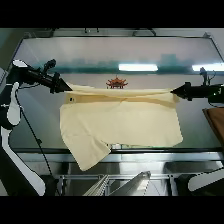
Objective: Fold the shirts.
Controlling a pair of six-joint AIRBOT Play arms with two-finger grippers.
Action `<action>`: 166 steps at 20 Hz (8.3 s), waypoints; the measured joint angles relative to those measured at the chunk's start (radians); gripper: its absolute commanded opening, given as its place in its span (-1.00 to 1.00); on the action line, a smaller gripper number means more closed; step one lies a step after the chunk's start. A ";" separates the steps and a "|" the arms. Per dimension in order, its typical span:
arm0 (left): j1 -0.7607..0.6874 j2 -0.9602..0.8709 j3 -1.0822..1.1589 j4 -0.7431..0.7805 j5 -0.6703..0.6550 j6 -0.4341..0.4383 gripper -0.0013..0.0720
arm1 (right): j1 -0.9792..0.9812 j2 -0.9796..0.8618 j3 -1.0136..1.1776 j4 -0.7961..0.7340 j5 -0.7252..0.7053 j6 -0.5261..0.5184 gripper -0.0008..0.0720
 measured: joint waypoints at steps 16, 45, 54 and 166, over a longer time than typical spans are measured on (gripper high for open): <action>-0.009 0.108 -0.019 0.219 -0.050 -0.225 0.96 | -0.113 0.085 -0.066 -0.213 0.185 0.085 -0.03; -0.094 0.651 -1.270 0.294 0.408 0.013 -0.93 | -0.059 0.256 -0.601 -0.272 0.039 0.062 -0.93; 0.014 0.733 -1.263 0.266 0.282 0.110 -0.90 | -0.143 0.283 -0.602 -0.286 0.073 0.097 -0.93; -0.041 0.481 0.012 -0.323 0.060 0.023 -0.95 | 0.632 -0.095 0.338 -0.455 0.045 0.852 0.87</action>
